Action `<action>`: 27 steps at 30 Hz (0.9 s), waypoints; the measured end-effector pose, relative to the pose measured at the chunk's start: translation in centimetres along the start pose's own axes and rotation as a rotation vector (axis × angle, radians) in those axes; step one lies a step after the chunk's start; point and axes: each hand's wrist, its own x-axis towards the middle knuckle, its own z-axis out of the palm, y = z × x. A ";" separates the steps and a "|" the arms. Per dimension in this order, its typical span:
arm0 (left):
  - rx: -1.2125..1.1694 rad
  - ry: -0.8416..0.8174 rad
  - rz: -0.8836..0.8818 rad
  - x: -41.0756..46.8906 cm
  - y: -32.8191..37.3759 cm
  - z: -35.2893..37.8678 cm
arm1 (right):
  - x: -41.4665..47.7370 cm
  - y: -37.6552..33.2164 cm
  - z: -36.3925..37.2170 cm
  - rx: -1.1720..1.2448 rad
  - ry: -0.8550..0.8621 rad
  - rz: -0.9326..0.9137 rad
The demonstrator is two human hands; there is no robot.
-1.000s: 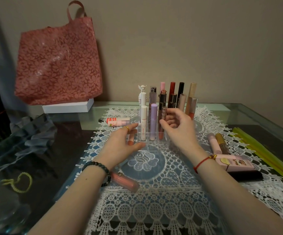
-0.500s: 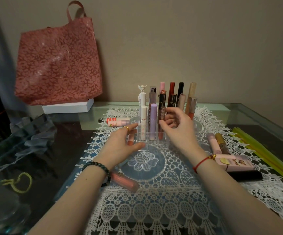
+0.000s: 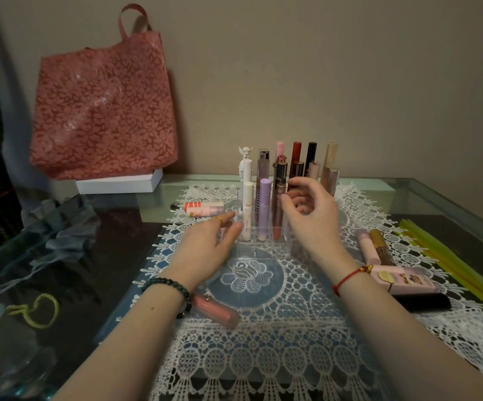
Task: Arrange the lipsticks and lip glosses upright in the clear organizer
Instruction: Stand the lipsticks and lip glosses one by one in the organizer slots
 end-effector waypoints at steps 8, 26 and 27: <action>0.170 -0.027 -0.033 0.4 -1.4 0.2 | 0.8 -1.2 -0.7 0.061 0.092 -0.053; -0.133 0.394 -0.255 0.6 -3.9 -2.5 | -0.3 -3.7 0.0 0.148 -0.003 -0.068; -0.241 0.469 -0.245 0.7 -3.5 -2.8 | -0.3 -3.9 0.0 0.177 -0.027 -0.060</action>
